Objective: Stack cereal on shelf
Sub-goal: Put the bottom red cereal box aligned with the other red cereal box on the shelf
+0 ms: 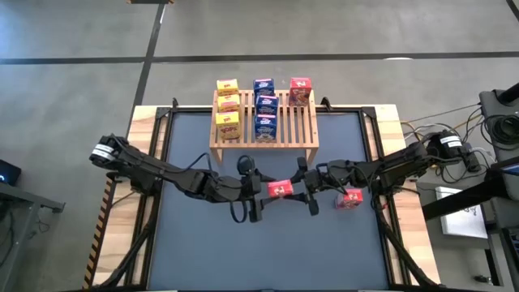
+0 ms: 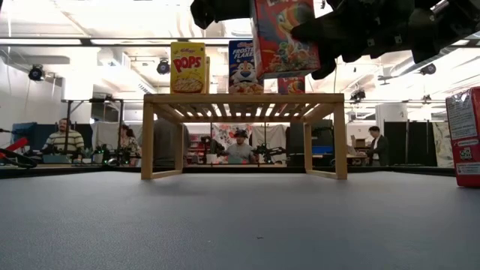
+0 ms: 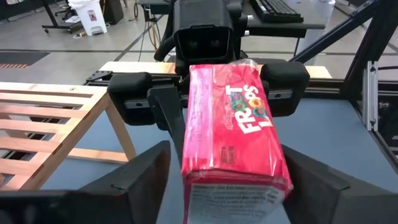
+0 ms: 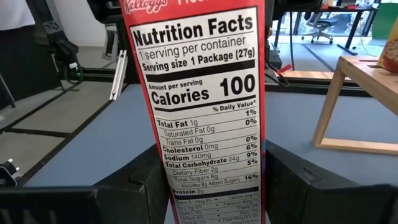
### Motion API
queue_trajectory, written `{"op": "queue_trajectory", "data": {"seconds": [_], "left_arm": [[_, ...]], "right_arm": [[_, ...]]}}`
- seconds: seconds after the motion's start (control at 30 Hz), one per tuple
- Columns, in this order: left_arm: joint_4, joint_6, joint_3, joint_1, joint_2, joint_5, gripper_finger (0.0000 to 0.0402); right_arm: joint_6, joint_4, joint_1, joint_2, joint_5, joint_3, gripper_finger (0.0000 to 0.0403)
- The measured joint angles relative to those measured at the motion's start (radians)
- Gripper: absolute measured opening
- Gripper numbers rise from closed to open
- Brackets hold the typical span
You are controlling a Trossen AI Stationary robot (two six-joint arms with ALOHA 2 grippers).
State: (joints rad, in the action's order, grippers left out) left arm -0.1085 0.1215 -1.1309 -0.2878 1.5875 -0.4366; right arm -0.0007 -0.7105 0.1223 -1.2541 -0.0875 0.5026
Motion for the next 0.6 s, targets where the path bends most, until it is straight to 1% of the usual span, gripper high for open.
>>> {"op": "queue_trajectory", "data": {"seconds": [0.1, 0.2, 0.33, 0.4, 0.5, 0.6], "left_arm": [[0.031, 0.003, 0.000, -0.003, -0.017, 0.000, 0.0272], [0.082, 0.008, 0.000, -0.010, -0.055, 0.000, 0.0288], [0.150, 0.027, 0.002, -0.029, -0.116, -0.003, 0.0292], [0.154, 0.023, 0.017, -0.045, -0.147, -0.010, 0.0291], [0.133, 0.015, 0.058, -0.072, -0.197, -0.068, 0.0289], [0.094, 0.012, 0.126, -0.091, -0.231, -0.112, 0.0286]], "right_arm": [[-0.001, 0.003, 0.000, 0.012, 0.000, -0.001, 0.0187], [-0.020, 0.010, -0.003, 0.045, 0.000, -0.014, 0.0186], [-0.046, 0.026, -0.019, 0.125, 0.000, -0.040, 0.0185], [-0.068, 0.032, -0.041, 0.180, 0.001, -0.058, 0.0185], [-0.089, 0.054, -0.096, 0.265, 0.007, -0.083, 0.0185], [-0.088, 0.091, -0.176, 0.341, 0.008, -0.101, 0.0185]]}}
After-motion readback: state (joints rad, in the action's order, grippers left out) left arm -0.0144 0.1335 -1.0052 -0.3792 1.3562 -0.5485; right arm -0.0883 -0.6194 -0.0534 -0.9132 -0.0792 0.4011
